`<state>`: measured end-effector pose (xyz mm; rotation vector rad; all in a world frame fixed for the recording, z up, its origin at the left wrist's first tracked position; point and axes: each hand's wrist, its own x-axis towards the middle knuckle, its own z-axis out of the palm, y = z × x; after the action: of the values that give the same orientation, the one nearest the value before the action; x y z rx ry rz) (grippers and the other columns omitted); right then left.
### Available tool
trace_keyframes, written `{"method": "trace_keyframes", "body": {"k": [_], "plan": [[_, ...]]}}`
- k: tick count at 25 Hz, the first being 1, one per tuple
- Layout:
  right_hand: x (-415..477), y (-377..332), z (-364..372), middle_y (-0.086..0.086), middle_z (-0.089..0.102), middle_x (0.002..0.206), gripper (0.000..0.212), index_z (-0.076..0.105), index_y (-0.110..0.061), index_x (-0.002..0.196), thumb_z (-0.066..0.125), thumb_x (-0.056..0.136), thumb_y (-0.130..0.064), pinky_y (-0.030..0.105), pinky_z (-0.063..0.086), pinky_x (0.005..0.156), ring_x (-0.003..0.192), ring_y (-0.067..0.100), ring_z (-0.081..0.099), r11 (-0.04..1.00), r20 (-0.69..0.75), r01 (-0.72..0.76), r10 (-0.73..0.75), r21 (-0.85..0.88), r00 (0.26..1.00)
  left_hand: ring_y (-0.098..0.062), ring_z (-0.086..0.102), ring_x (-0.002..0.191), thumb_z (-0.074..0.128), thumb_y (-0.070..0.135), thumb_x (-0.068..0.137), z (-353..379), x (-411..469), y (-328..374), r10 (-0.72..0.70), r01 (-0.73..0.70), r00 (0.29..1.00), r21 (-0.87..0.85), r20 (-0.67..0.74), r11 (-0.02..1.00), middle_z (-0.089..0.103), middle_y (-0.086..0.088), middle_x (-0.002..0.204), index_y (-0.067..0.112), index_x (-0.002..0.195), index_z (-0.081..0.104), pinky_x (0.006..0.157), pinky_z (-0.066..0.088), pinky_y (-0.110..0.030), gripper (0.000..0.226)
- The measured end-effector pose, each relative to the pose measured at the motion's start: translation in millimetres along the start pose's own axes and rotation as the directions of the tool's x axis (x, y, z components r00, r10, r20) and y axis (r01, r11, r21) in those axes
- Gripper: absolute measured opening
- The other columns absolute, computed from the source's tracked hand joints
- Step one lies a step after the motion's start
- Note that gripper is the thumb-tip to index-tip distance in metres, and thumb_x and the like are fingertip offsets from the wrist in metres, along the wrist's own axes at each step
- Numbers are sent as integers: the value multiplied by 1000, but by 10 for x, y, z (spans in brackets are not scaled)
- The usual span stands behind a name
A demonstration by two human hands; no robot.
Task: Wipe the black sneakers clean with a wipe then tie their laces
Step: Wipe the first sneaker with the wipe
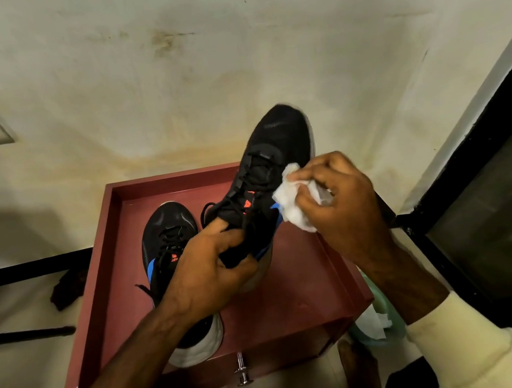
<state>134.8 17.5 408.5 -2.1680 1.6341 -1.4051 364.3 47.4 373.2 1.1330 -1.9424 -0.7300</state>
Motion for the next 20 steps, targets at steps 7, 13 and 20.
{"method": "trace_keyframes", "body": {"k": [7, 13, 20], "plan": [[42, -1, -36, 1, 59, 116, 21, 78, -11, 114, 68, 95, -8, 23, 57, 91, 105, 9, 64, 992, -92, -60, 70, 114, 993, -15, 64, 84, 67, 8, 82, -87, 60, -4, -52, 52, 999, -125, 1, 991, 60, -5, 89, 3, 87, 76, 72, 48, -17, 11], [69, -48, -54, 4, 59, 116, 21, 77, -10, 114, 66, 95, -7, 20, 55, 90, 105, 15, 66, 992, -184, -8, 32, 128, 982, -9, 66, 86, 72, 3, 83, -86, 40, 6, -37, 41, 999, -117, 36, 992, 62, 14, 93, 7, 86, 77, 71, 49, -13, 8], [75, -16, -107, 7, 62, 115, 18, 77, -6, 106, 67, 93, -2, 12, 51, 92, 105, 13, 64, 999, -164, 0, 6, 37, 986, -2, 66, 109, 67, 41, 84, -8, -5, -46, 23, -27, 999, 161, 25, 987, 62, 23, 127, 26, 114, 77, 83, 59, -31, 35]]}}
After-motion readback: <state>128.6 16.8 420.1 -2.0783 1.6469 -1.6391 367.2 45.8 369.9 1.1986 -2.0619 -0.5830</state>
